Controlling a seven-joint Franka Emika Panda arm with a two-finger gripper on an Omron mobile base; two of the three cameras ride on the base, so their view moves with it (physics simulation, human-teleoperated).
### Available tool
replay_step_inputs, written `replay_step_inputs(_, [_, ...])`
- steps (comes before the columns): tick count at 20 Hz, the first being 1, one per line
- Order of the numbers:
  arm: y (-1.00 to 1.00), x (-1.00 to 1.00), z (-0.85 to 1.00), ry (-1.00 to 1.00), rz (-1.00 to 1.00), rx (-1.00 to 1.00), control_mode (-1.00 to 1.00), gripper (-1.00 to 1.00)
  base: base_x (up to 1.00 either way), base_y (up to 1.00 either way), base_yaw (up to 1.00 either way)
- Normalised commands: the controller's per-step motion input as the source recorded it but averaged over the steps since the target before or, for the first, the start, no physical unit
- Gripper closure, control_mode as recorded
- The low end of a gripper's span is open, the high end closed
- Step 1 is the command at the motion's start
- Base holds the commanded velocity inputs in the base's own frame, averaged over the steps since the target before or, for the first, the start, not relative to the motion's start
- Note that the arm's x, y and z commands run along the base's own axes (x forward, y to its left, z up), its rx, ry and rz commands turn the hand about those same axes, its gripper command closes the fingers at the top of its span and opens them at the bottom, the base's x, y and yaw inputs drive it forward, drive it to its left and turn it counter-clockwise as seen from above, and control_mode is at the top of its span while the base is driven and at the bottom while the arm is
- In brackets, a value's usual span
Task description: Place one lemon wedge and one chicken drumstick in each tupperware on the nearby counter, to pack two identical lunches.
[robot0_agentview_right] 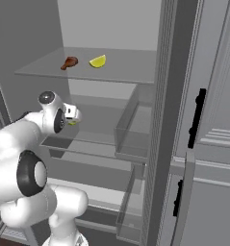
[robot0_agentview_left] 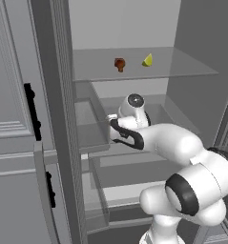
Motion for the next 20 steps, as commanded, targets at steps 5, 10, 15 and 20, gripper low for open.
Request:
replay_step_inputs(5, [0.00,0.50,0.00,0.06,0.00,-0.01,-1.00,-1.00,0.00,0.00,0.00])
replay_step_inputs(10, [0.03,0.08,-0.04,0.02,0.00,0.00,-1.00,-1.00,0.00,0.00,0.00])
replay_step_inputs(15, [0.04,0.12,-0.39,0.00,0.00,0.00,-1.00,-1.00,0.00,0.00,0.00])
replay_step_inputs(20, [0.05,0.13,-0.14,0.00,0.00,0.00,-1.00,-1.00,0.00,0.00,0.00])
